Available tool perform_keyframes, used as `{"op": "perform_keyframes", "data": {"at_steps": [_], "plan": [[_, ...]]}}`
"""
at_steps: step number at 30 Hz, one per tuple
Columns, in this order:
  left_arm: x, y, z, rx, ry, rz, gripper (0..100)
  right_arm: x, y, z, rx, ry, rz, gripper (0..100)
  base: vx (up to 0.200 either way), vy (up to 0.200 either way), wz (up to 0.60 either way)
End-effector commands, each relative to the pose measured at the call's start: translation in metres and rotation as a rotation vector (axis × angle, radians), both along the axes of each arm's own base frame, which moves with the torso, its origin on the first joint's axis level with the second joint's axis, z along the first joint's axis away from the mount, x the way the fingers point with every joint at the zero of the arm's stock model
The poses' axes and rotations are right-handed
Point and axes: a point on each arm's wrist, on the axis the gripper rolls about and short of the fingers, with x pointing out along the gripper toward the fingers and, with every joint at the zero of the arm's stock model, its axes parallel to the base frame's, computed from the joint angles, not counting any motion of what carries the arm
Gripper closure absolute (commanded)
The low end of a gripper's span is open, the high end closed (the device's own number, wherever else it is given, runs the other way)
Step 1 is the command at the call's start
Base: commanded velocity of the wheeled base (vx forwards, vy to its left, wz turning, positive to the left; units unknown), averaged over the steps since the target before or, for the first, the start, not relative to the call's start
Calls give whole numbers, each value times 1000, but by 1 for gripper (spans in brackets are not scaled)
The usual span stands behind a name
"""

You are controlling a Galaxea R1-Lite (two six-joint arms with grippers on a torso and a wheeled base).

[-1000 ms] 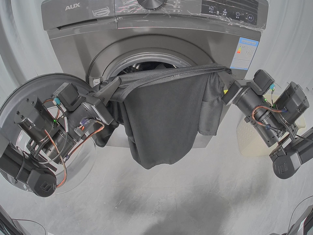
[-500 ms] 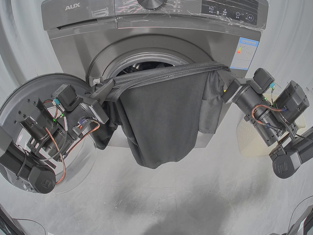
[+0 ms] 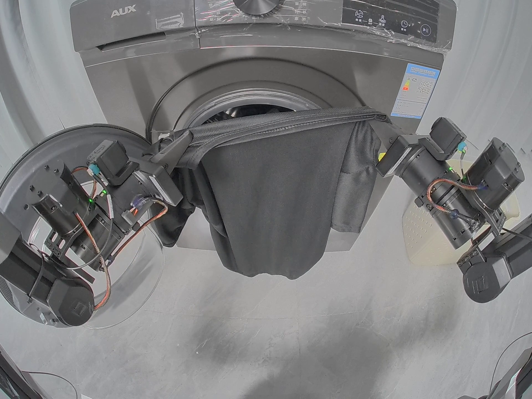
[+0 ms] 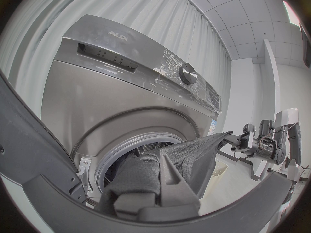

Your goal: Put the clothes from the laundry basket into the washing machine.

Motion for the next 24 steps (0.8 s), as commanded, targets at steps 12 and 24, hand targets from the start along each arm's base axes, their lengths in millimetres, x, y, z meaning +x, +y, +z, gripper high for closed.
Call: {"op": "perform_keyframes", "data": {"at_steps": [12,24], "plan": [[-2,-6,2,-5,-8,-23,100,1,0,-2,-1,6,0,100,0,0,0],[-13,-59,11,-30,-35,-178,100,-9,27,-72,-110,235,97,100,0,0,0]]}}
